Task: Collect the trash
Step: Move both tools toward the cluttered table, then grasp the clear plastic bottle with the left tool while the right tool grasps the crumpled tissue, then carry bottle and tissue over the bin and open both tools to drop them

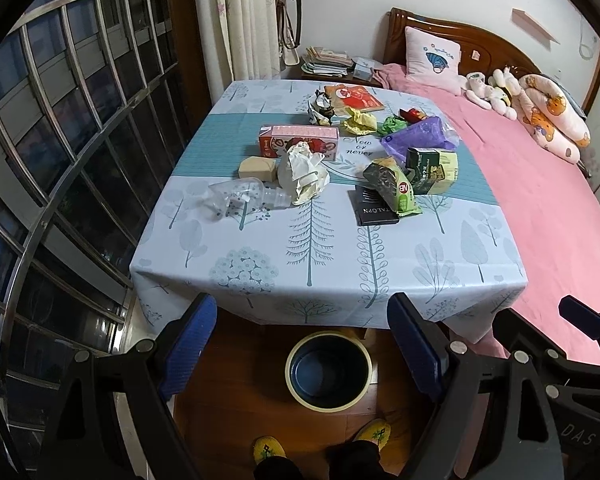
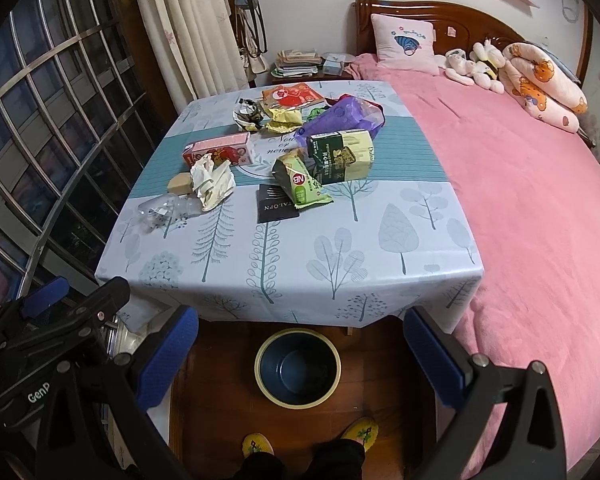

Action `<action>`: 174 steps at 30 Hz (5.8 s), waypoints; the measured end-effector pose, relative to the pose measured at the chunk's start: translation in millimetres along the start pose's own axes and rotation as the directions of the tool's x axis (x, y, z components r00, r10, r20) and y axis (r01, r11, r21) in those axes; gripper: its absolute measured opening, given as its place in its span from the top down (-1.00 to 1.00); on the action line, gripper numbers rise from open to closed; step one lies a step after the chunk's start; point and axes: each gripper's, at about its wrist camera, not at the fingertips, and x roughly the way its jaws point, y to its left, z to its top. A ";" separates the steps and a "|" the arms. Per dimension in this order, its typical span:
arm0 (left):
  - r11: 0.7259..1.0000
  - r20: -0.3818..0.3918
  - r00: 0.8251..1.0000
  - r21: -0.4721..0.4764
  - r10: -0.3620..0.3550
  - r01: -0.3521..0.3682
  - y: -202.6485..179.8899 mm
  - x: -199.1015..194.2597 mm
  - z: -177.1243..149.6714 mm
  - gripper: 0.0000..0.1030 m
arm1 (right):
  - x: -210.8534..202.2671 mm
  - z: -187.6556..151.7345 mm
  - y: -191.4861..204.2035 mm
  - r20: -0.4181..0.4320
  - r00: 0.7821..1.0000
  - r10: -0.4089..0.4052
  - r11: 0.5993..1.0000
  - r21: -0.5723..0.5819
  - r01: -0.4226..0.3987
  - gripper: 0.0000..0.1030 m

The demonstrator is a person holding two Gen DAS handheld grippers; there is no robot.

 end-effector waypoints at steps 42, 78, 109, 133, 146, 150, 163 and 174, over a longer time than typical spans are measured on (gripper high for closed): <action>0.977 0.008 0.989 -0.160 0.147 -0.144 3.0 27.7 42.9 -0.67 | 61.9 77.8 -2.6 -0.049 0.977 0.210 0.956 -0.198 -0.215 -0.81; 0.890 -0.423 0.892 0.329 -0.160 0.316 110.8 250.8 139.7 -0.67 | 285.9 157.9 133.9 -0.305 0.945 0.115 0.992 0.088 -0.092 -0.38; 0.775 -0.546 0.833 0.484 -0.094 0.405 76.6 277.4 135.7 -0.56 | 220.5 119.0 90.3 -0.253 0.954 0.158 0.970 0.223 -0.102 0.01; 0.921 -0.345 0.936 0.339 -0.068 0.192 70.3 230.8 98.3 0.03 | 160.2 54.8 52.7 -0.207 0.958 0.199 0.970 0.182 -0.162 0.04; 0.954 -0.252 0.944 0.158 -0.212 0.256 31.5 120.9 13.0 0.03 | 114.3 -22.5 7.9 -0.241 0.949 0.203 0.978 0.103 -0.182 0.05; 0.952 -0.263 0.942 0.164 -0.210 0.258 17.5 109.7 -33.4 0.03 | 120.0 -54.7 -6.2 -0.287 0.936 0.203 0.978 0.116 -0.176 0.05; 0.954 -0.413 0.902 0.197 -0.130 0.228 -8.2 214.8 -145.7 0.02 | 221.4 -159.1 -32.5 -0.395 0.904 0.165 0.976 0.197 -0.092 0.04; 0.960 -0.408 0.910 0.214 -0.077 0.178 -19.9 371.7 -209.5 0.00 | 385.2 -217.2 -46.7 -0.421 0.898 0.124 0.971 0.237 -0.023 -0.09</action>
